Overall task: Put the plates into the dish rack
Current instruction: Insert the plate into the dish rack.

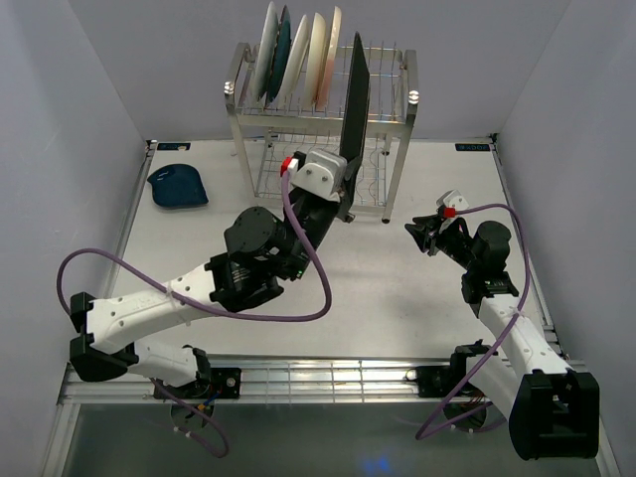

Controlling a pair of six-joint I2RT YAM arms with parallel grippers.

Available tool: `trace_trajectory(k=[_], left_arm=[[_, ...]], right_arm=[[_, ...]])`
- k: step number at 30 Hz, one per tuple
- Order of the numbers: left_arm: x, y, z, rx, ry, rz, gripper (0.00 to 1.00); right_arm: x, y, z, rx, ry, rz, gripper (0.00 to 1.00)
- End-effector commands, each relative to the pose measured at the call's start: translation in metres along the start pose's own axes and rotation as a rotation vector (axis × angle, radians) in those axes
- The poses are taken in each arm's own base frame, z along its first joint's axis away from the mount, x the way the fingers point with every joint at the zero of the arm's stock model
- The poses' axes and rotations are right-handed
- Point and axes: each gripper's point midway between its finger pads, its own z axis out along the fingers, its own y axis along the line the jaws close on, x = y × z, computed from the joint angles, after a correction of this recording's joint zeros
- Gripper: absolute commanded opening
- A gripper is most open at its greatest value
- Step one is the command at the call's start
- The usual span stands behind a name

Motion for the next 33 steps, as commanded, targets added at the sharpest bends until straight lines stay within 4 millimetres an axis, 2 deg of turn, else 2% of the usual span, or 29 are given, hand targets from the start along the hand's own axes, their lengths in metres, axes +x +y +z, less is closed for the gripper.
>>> trace_trajectory(k=[1,6,7,11,12,13,14,18,24,25,27,28,33], left_arm=[[-0.096,0.001,0.010,0.087,-0.271,-0.090,0.00],[-0.105,-0.001,0.034,0.074,-0.303,-0.053,0.00],[-0.117,0.007,0.038,0.058,-0.328,-0.058,0.00],[-0.129,0.010,0.058,0.052,-0.360,-0.050,0.00],[-0.129,0.009,0.063,0.050,-0.363,-0.044,0.00],[-0.120,0.005,0.074,0.050,-0.349,-0.024,0.00],[-0.131,0.009,0.077,0.041,-0.371,-0.028,0.00],[-0.128,0.013,0.097,0.032,-0.386,-0.006,0.00],[-0.130,0.041,0.123,0.032,-0.421,-0.022,0.00],[-0.129,0.052,0.127,0.019,-0.421,-0.012,0.00],[-0.128,0.056,0.132,0.032,-0.428,-0.018,0.00],[-0.128,0.066,0.135,0.022,-0.431,-0.013,0.00],[-0.127,0.077,0.144,0.054,-0.445,-0.047,0.00]], right_arm=[[-0.011,-0.001,0.001,-0.007,-0.039,-0.026,0.35],[-0.011,-0.001,0.002,-0.009,-0.038,-0.028,0.35],[-0.009,-0.001,0.002,-0.010,-0.035,-0.025,0.34],[-0.010,-0.001,0.002,-0.013,-0.035,-0.025,0.34],[-0.010,-0.001,0.002,-0.013,-0.035,-0.025,0.34],[-0.009,-0.001,0.002,-0.013,-0.034,-0.024,0.34],[-0.010,-0.001,0.002,-0.014,-0.034,-0.026,0.34],[-0.011,-0.001,0.002,-0.014,-0.039,-0.030,0.34],[-0.011,0.001,0.001,-0.021,-0.042,-0.033,0.34],[-0.011,0.001,0.001,-0.021,-0.042,-0.033,0.34],[-0.011,0.002,0.001,-0.025,-0.043,-0.035,0.34],[-0.011,0.002,0.001,-0.025,-0.042,-0.034,0.34],[-0.010,0.003,0.002,-0.032,-0.040,-0.032,0.34]])
